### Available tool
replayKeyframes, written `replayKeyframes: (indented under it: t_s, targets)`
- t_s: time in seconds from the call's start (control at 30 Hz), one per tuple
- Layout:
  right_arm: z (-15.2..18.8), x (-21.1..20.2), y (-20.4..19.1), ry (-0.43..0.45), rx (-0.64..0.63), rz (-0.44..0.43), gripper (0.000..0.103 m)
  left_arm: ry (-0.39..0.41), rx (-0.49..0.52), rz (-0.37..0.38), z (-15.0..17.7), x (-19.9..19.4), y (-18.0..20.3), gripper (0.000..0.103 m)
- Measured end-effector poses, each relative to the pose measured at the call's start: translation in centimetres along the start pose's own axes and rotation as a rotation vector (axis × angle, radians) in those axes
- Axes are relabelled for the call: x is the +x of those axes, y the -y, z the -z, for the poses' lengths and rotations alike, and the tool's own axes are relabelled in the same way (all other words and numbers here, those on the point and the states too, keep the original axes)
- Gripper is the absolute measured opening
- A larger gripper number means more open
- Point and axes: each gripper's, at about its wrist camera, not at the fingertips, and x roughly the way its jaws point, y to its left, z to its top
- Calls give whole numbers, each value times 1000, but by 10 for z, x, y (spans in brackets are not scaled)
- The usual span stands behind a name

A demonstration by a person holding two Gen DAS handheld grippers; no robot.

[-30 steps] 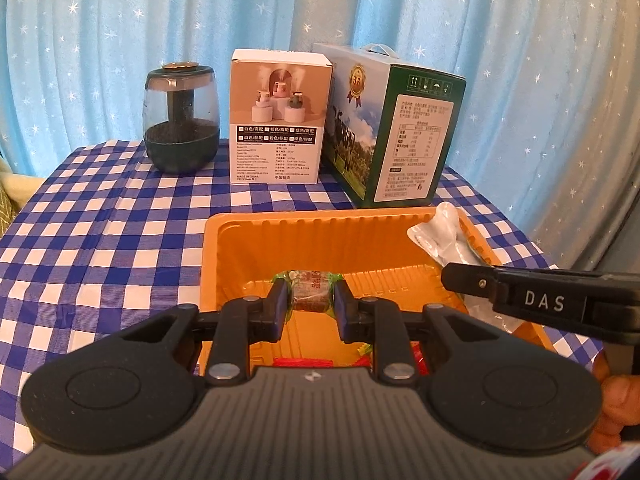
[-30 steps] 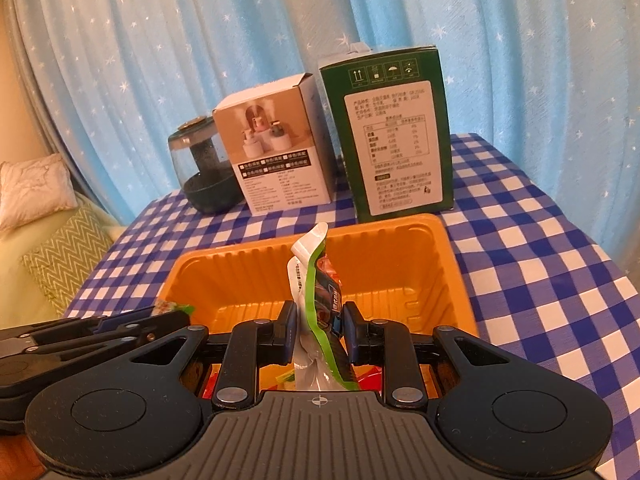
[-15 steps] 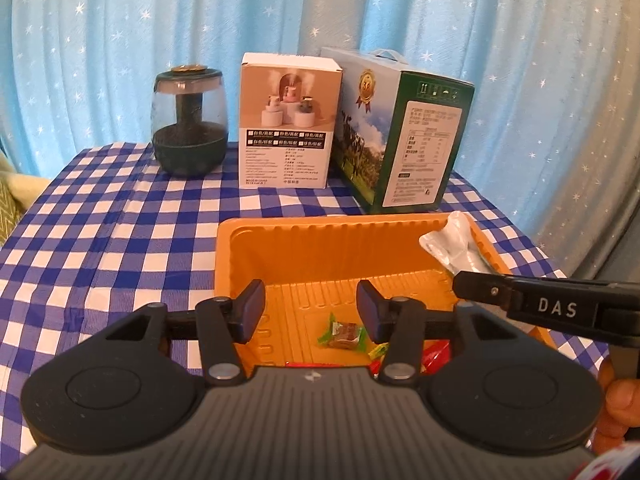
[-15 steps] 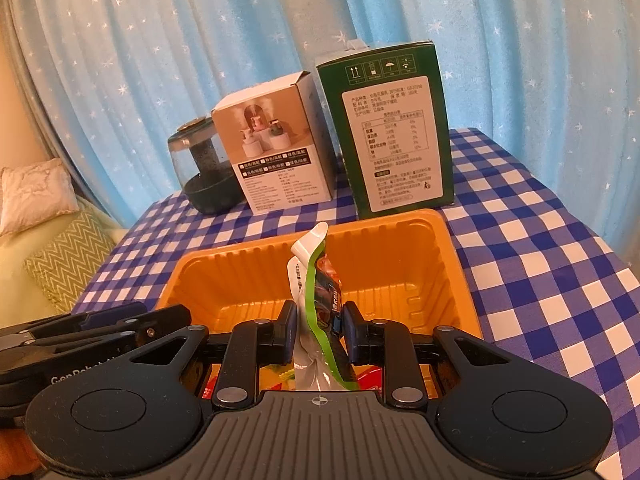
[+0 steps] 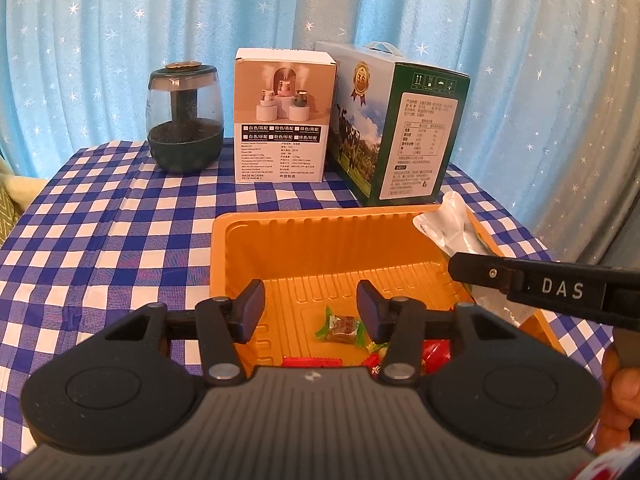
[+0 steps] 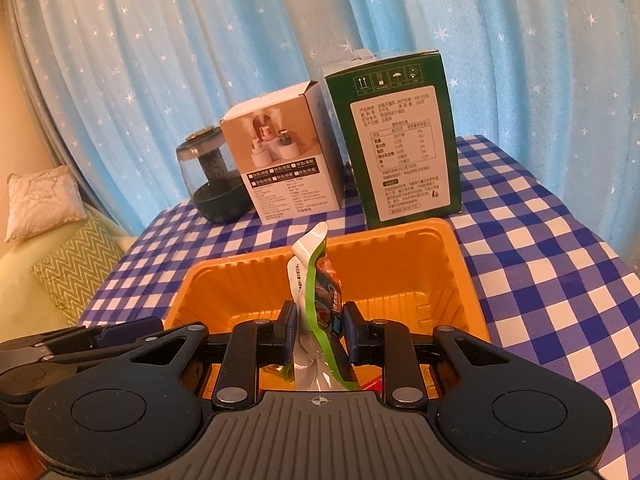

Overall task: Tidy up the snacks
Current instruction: 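Release the green cake with the left tool while the right tool drops the pouch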

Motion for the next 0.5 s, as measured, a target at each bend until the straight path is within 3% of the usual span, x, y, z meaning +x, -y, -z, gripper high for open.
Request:
replayKeyframes:
  t_s: [0.1,0.2,0.27,0.3,0.5]
  targets:
    - [0,0,0,5,7,-7,25,-1,1,1,0,0,-1,47]
    - [-1,0,2,13,12,-26,28,-1,0,-3,1,0,-2,56]
    - [-2,-2,5,27,33,-20,57,-2,-5,-5,1,0,-4,57]
    - [-3,-4,6,39,42,-13,60,-3,-6,-6,2,0,-4,58]
    - [-6,-6,11,44,61,7,60,-9,2,-5,3,2,-3,59]
